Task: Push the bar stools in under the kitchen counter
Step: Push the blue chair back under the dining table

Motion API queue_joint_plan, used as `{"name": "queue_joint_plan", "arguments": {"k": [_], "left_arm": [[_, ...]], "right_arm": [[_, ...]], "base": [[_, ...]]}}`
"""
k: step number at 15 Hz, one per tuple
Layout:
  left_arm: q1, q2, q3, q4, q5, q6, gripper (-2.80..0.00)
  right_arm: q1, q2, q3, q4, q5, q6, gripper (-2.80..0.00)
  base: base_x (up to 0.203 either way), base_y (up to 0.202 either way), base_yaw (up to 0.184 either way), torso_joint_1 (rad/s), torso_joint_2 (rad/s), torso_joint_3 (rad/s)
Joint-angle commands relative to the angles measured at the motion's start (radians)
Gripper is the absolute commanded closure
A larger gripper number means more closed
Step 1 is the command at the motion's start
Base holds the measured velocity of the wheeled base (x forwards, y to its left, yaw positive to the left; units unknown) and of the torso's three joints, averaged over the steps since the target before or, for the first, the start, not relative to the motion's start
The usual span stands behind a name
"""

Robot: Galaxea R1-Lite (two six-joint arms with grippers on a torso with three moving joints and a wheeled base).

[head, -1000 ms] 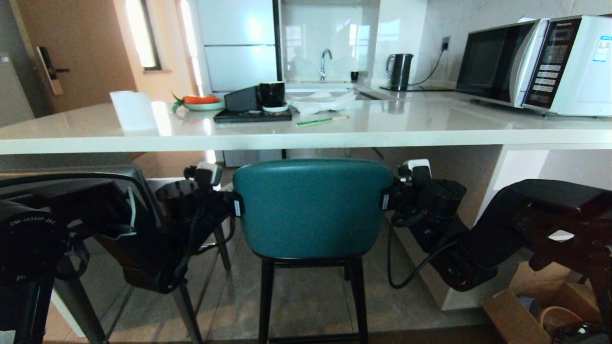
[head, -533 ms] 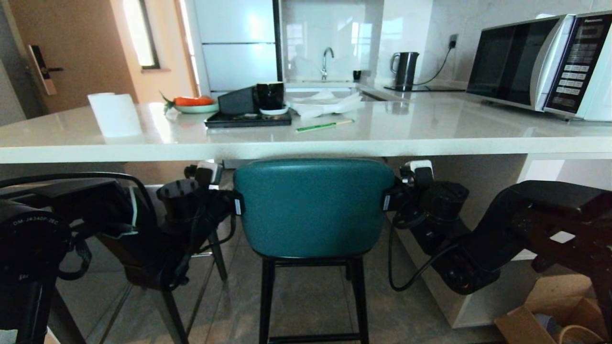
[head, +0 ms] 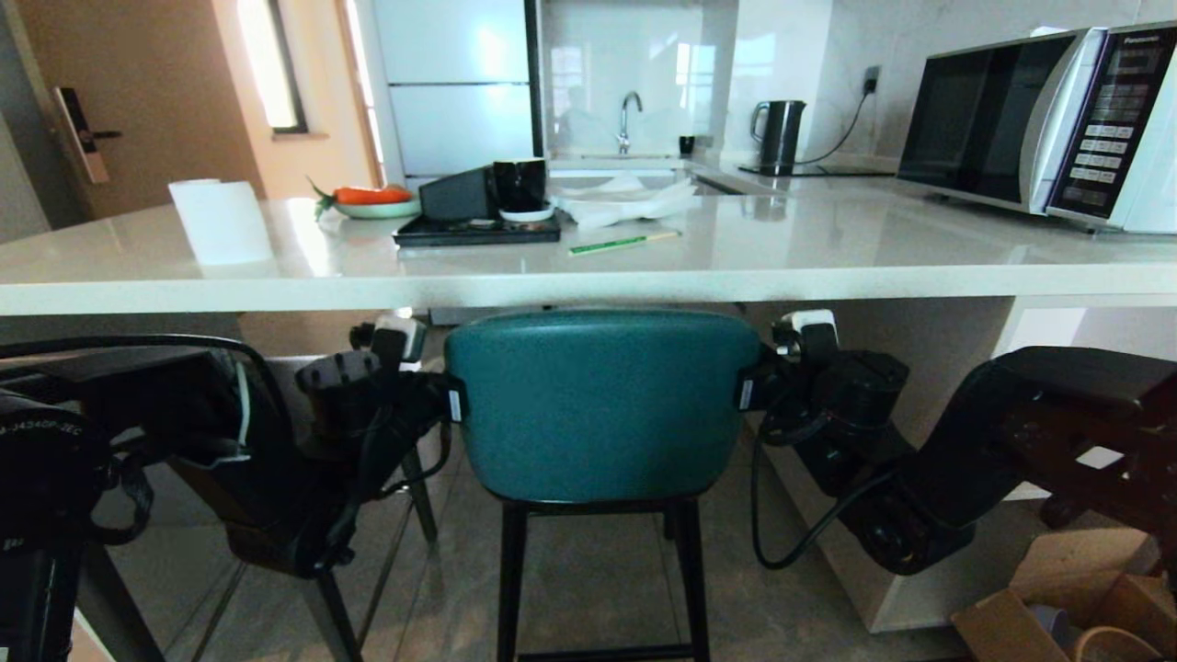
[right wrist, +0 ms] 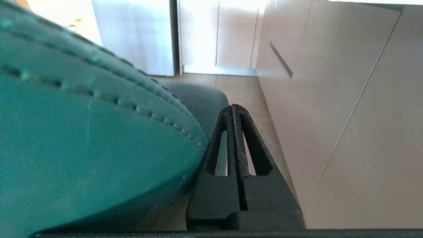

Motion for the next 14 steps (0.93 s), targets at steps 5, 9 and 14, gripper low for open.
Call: {"name": "queue_joint_plan", "arguments": {"k": [5, 9, 14], "left_arm": [[0.116, -0.165, 0.114, -0.001, 0.041, 0.0, 0.0], [0.118, -0.16, 0.117, 0.0, 0.043, 0.005, 0.0], [0.131, -0.259, 0.207, -0.001, 0.05, -0.01, 0.0]], "right_arm": [[-0.015, -0.122, 0.088, -0.01, -0.02, 0.002, 0.0], [-0.005, -0.145, 0.107, -0.01, -0.04, 0.0, 0.0], [-0.059, -0.227, 0.23, -0.022, -0.04, 0.006, 0.0]], "base": [[0.0, 0.0, 0.0, 0.0, 0.0, 0.0], [0.0, 0.0, 0.0, 0.0, 0.0, 0.0], [0.0, 0.0, 0.0, 0.0, 0.0, 0.0]]}}
